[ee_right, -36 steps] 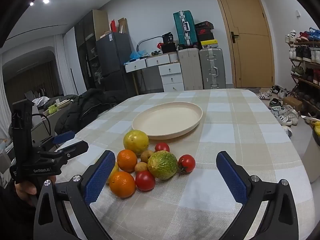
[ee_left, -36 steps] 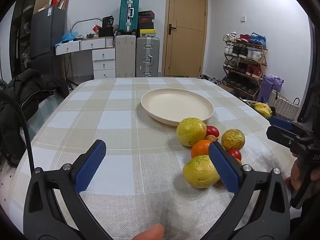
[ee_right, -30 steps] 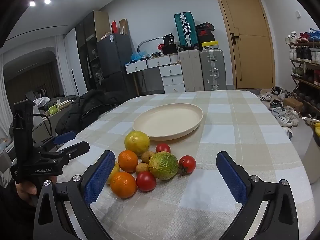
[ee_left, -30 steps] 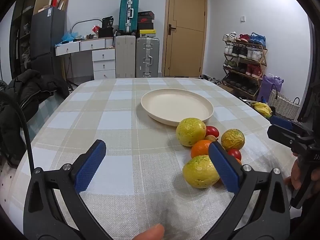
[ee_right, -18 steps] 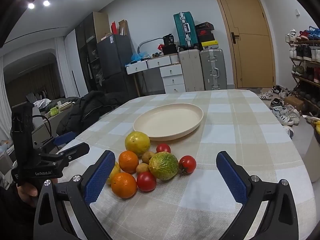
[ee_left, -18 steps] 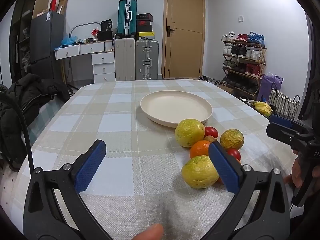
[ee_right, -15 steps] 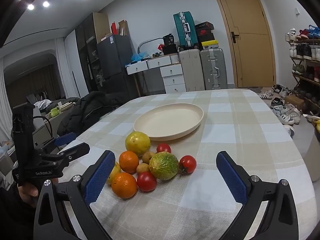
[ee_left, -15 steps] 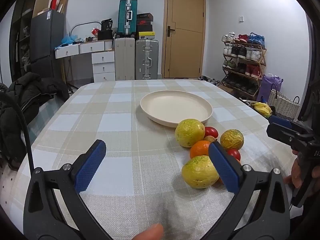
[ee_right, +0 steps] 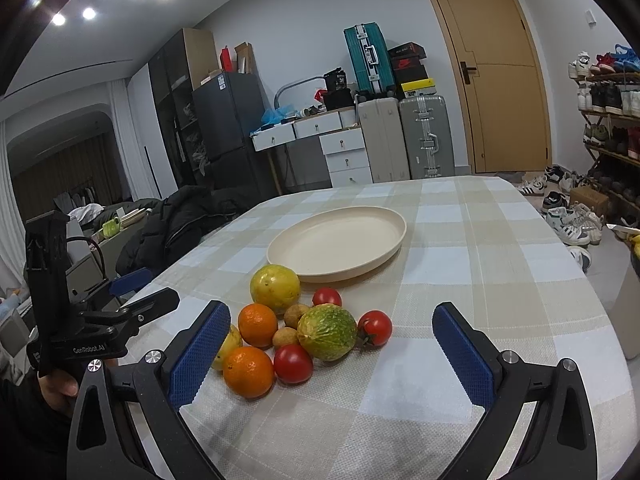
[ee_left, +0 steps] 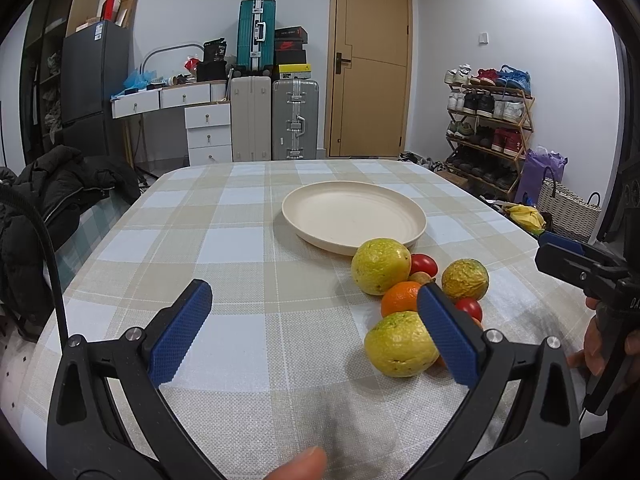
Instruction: Organize fruits
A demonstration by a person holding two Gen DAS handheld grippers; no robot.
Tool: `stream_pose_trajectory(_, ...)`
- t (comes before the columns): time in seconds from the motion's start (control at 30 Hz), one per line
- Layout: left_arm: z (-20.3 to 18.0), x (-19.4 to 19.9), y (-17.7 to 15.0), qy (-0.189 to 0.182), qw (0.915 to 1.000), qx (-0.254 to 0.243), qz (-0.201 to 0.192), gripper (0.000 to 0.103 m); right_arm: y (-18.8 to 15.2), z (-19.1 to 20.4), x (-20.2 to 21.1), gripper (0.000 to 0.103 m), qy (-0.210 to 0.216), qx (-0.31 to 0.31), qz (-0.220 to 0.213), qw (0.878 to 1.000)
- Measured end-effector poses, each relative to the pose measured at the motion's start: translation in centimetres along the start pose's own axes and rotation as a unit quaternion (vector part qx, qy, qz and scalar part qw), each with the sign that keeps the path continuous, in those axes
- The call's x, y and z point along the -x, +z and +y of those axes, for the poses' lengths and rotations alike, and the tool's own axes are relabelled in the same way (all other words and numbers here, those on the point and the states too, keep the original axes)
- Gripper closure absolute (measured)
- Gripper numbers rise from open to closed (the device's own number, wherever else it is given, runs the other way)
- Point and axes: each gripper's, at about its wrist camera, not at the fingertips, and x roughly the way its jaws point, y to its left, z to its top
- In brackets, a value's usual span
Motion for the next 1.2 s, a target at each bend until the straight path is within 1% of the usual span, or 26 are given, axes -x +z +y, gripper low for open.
stream_pose_trajectory(1.2, -0.02, 0.0, 0.0, 0.0, 1.0, 0.001, 0.001, 0.001, -0.12, -0.12, -0.04, 0.0, -0.001, -0.006, -0.001, 1.0)
